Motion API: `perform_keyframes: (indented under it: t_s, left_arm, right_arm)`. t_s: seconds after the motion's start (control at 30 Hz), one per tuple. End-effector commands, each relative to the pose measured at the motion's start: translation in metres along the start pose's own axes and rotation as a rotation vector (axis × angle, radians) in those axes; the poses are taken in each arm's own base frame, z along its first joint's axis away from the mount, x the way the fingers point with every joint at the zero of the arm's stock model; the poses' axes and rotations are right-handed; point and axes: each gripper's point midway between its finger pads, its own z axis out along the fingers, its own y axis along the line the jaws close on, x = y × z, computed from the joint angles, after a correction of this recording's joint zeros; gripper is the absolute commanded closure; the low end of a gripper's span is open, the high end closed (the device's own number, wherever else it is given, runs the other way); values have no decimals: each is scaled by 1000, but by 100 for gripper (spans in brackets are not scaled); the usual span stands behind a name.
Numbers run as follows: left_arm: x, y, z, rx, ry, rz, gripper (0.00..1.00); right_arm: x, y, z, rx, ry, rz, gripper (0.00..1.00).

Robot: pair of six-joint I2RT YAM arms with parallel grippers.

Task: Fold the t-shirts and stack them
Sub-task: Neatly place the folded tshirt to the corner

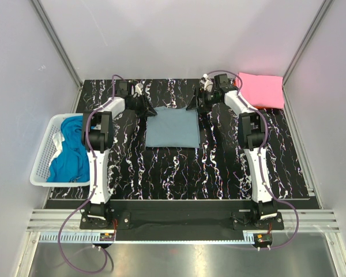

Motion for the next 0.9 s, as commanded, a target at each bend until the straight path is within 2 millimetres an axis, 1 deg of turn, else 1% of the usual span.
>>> perform_keyframes:
  t_s: [0.0, 0.03, 0.1, 0.13, 0.2, 0.23, 0.3, 0.43, 0.5, 0.53, 0.67, 0.73, 0.87]
  left_arm:
    - [0, 24, 11, -60, -7, -3, 74]
    - [0, 25, 12, -60, -4, -4, 74]
    - [0, 24, 12, -57, -4, -2, 74]
    - [0, 24, 12, -56, -5, -1, 74]
    - [-1, 25, 12, -60, -6, -4, 74]
    - [-1, 25, 12, -59, -7, -4, 74]
    - [-2, 24, 12, -58, -10, -3, 74]
    - [-2, 25, 12, -61, -8, -7, 74]
    - [-1, 26, 12, -62, -6, -8, 74]
    - [-1, 25, 11, -62, -8, -8, 74]
    - [1, 27, 11, -65, -3, -11, 74]
    - [2, 27, 11, -67, -2, -13, 74]
    - [2, 26, 12, -66, -3, -13, 74]
  right_arm:
    - [-3, -48, -3, 261, -55, 11, 11]
    - [-6, -53, -4, 283, -72, 7, 10]
    - [-8, -53, -3, 285, -75, 4, 4]
    - [-2, -51, -2, 267, -49, 15, 3]
    - [0, -53, 4, 242, -23, 17, 2]
    - [9, -51, 7, 223, 13, 37, 2]
    - [16, -51, 11, 190, 47, 34, 2]
    - [38, -44, 12, 127, 126, 53, 2]
    - [42, -44, 12, 110, 146, 43, 3]
    - [46, -41, 11, 99, 166, 55, 3]
    - [52, -36, 10, 65, 193, 62, 4]
    - [54, -32, 9, 48, 205, 73, 6]
    - [59, -33, 12, 36, 217, 85, 11]
